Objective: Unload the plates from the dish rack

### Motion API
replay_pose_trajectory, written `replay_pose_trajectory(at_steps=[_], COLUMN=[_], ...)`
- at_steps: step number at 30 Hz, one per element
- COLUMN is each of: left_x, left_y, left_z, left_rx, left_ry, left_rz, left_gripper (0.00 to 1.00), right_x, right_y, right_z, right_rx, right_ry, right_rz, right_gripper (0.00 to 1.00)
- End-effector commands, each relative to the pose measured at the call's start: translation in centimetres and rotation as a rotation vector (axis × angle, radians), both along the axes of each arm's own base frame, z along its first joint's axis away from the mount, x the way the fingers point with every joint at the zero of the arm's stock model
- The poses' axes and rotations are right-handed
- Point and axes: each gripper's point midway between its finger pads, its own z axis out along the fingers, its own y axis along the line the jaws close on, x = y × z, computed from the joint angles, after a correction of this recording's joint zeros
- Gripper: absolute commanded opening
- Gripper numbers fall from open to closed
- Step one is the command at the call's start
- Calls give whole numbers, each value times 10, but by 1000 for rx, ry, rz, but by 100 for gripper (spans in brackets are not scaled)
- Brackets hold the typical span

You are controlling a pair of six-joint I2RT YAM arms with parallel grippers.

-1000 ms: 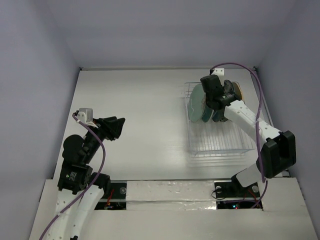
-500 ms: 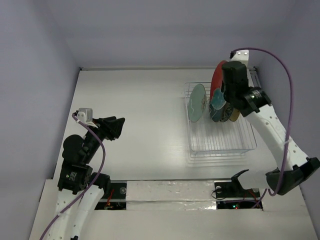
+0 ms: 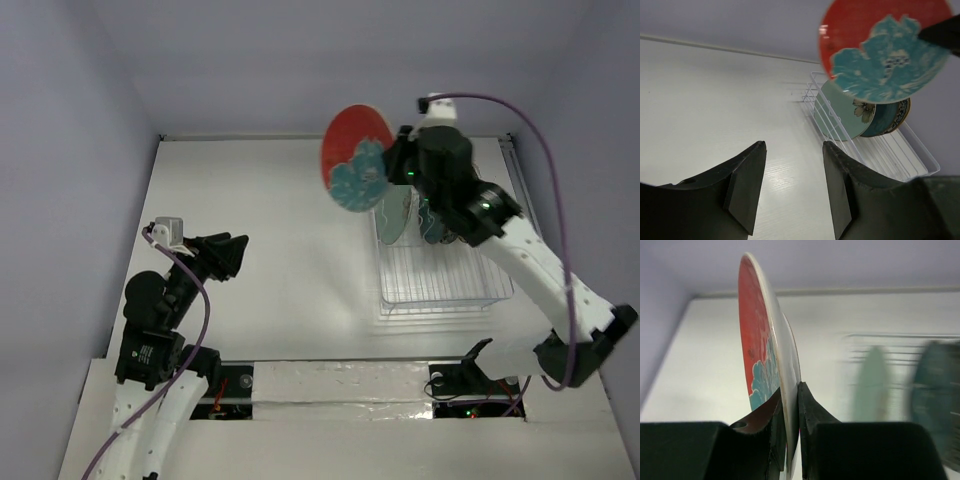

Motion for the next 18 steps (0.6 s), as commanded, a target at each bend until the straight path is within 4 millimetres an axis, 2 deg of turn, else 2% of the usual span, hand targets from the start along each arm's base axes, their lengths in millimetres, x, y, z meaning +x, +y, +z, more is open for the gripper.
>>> replay_pose_trajectory(at_steps=[1, 3, 4, 6, 7, 10, 11, 13, 14, 16, 18], left_x=[0, -1, -2, -2, -2, -1, -1, -1, -1, -1, -1], left_y=[3, 5, 6, 6, 6, 7, 7, 7, 7, 7, 6], left_z=[7, 8, 9, 9, 9, 9, 9, 8, 8, 8, 8], left_rx=[-13, -14, -14, -18, -18, -19, -19, -19, -17, -19, -20], left_ry=[-40, -41, -48, -48, -48, -49, -50, -47, -48, -45, -48], left_rz=[16, 30, 31, 34, 33, 37, 36, 36, 36, 34, 33], left_gripper=[46, 46, 46, 46, 46, 46, 46, 46, 46, 46, 46], right_x=[5, 12, 22, 29, 38, 45, 54, 58, 64, 65, 68], right_y=[117, 146, 165, 186, 201, 227, 236, 247, 253, 259, 263], right_z=[53, 54, 33, 28, 9, -7, -29, -47, -68, -88, -118], right_rx=[381, 448, 473, 531, 551, 588, 573, 571, 558, 564, 550], right_ry=[-117, -112, -55, -50, -1, 43, 75, 110, 142, 174, 214], right_rz=[314, 373, 393, 418, 427, 442, 430, 419, 407, 390, 374], right_gripper=[0, 0, 0, 0, 0, 0, 0, 0, 0, 0, 0])
